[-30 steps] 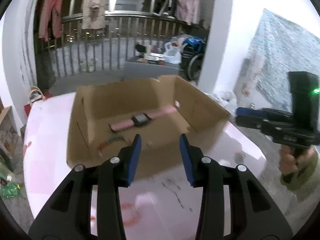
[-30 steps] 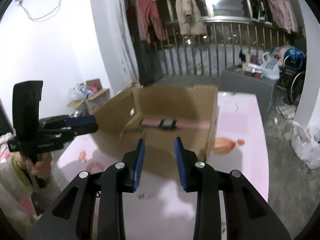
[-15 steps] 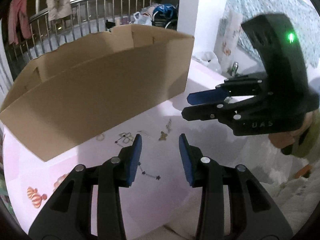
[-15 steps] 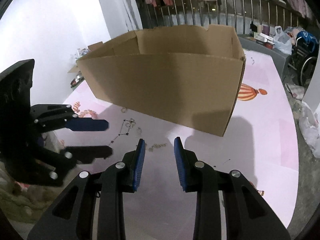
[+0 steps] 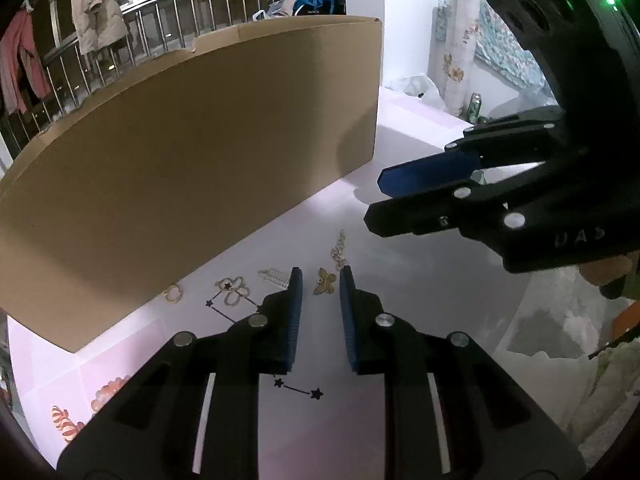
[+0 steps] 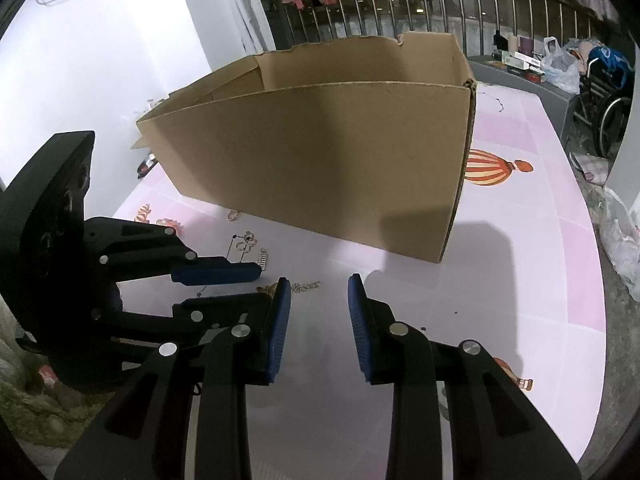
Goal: Organize jewelry
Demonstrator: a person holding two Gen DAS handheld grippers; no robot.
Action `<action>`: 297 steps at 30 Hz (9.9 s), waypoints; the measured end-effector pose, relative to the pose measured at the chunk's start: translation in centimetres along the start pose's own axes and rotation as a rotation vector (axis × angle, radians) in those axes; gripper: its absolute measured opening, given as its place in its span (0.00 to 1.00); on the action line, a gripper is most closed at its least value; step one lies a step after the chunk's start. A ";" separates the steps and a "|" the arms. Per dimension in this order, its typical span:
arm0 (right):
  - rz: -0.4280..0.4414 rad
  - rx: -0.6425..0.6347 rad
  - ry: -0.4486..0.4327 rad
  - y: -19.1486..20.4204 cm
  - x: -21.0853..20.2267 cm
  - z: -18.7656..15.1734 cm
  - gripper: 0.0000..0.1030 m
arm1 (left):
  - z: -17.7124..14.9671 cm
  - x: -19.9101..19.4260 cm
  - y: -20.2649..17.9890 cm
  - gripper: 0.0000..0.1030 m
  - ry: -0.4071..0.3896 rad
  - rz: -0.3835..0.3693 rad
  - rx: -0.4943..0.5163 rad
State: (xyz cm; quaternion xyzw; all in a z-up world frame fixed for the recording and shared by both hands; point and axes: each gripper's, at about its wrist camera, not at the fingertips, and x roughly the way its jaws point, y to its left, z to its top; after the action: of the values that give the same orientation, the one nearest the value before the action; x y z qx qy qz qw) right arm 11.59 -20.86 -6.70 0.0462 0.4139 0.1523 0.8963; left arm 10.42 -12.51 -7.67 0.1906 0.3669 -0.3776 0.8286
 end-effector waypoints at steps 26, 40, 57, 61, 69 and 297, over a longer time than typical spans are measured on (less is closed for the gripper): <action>-0.020 -0.147 0.044 2.3 2.6 0.4 0.37 | -2.5 -2.3 2.4 0.06 0.008 0.024 -0.141; -0.037 -0.228 0.058 3.0 3.2 0.2 0.06 | -2.3 -2.1 2.4 0.06 0.001 0.033 -0.170; 0.007 -0.062 -0.037 1.1 -1.5 0.7 0.03 | -2.9 -3.5 3.1 0.06 -0.033 0.048 -0.198; 0.008 -0.050 -0.081 1.2 -3.0 1.4 0.03 | -3.0 -4.7 3.4 0.06 -0.058 0.055 -0.205; 0.027 -0.066 -0.211 2.0 -6.8 4.7 0.03 | -0.6 -10.0 4.8 0.06 -0.188 0.058 -0.224; -0.054 -0.113 0.136 9.0 6.6 2.5 0.06 | -5.5 -3.7 8.2 0.02 0.002 0.149 -0.439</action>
State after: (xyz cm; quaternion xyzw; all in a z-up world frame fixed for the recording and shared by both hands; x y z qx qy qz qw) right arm 15.44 -10.17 -8.02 -0.0263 0.4654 0.1540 0.8712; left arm 12.56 -2.20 -8.18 0.0327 0.4259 -0.2264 0.8754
